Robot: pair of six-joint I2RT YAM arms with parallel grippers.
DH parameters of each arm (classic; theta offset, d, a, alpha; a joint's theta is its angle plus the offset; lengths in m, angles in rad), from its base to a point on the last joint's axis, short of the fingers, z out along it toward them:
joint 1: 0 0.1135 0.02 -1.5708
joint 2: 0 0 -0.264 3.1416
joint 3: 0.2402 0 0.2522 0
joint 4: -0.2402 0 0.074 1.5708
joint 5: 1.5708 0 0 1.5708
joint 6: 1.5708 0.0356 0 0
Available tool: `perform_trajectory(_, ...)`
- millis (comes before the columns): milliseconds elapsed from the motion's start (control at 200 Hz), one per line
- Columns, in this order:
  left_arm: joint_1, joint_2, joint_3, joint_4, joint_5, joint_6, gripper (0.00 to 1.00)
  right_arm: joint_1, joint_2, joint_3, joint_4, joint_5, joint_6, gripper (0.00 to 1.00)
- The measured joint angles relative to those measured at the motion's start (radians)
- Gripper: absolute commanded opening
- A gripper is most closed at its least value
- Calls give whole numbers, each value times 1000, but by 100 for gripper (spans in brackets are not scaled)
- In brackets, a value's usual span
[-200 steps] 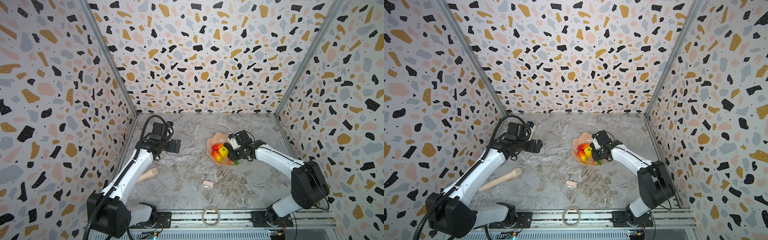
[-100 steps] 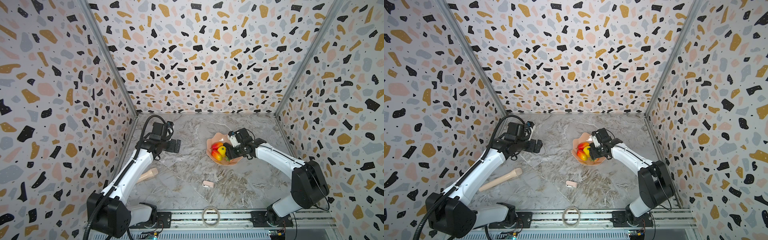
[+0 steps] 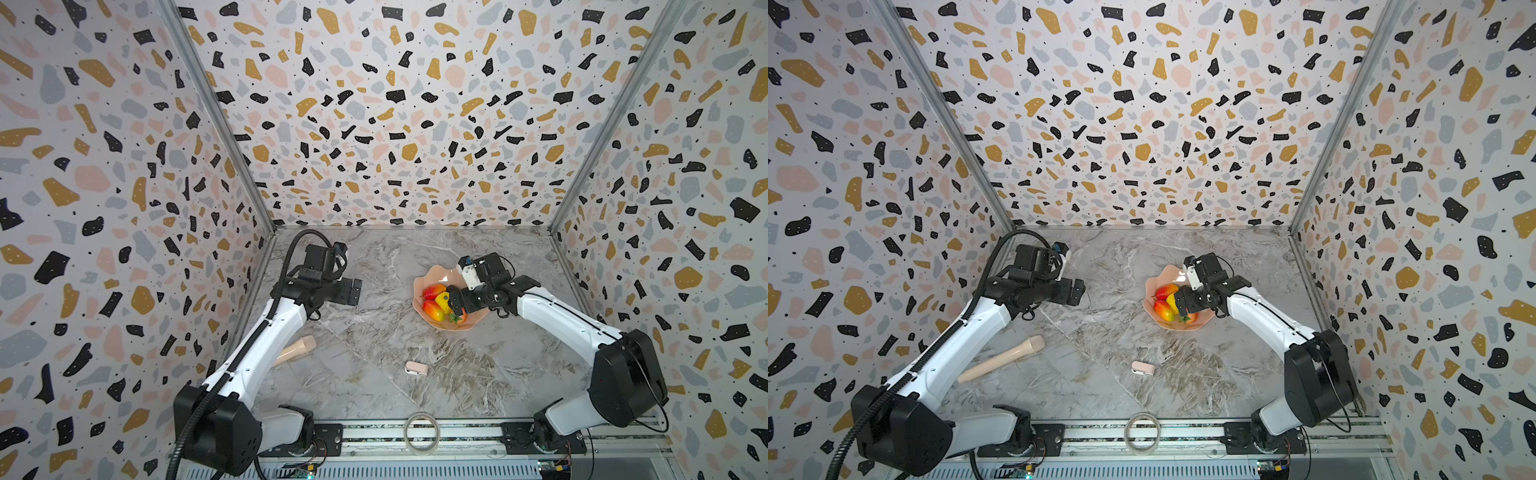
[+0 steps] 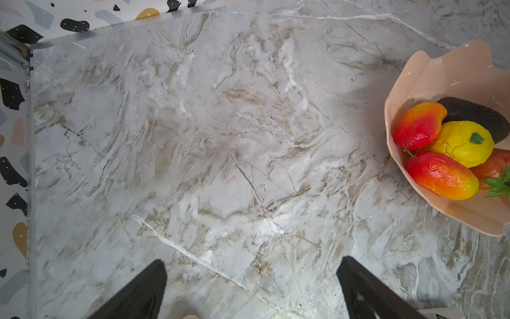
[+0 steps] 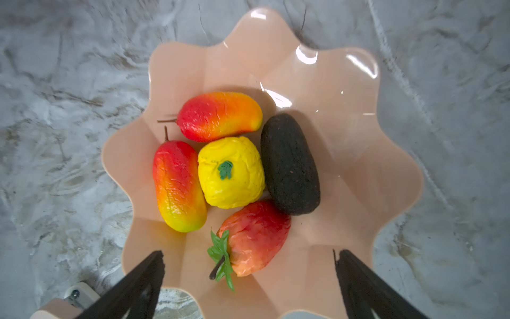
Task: Arrange fruit in a fruit bowl
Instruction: Reset both arms
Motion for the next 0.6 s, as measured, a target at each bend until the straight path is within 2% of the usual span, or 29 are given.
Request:
perform_trajectory(100,0,-40,-40,80,-45,-15,100,-56,-92,-34,70,14,0,99)
perform_trajectory(195,0,-141,-138,215,-114,-53,100,-119,-185,-93,178,56,0,99)
perform_trajectory(386,0,-319,-365,537,-307,-162,100,-270,-354,-329,493,153,3,99)
perform_trajectory(491,0,-330,-490,707,-422,-193,100,-298,-385,-497,687,222,-23,99)
perform_trajectory(601,0,-274,-618,876,-509,-188,100,-298,-379,-655,855,283,-62,99)
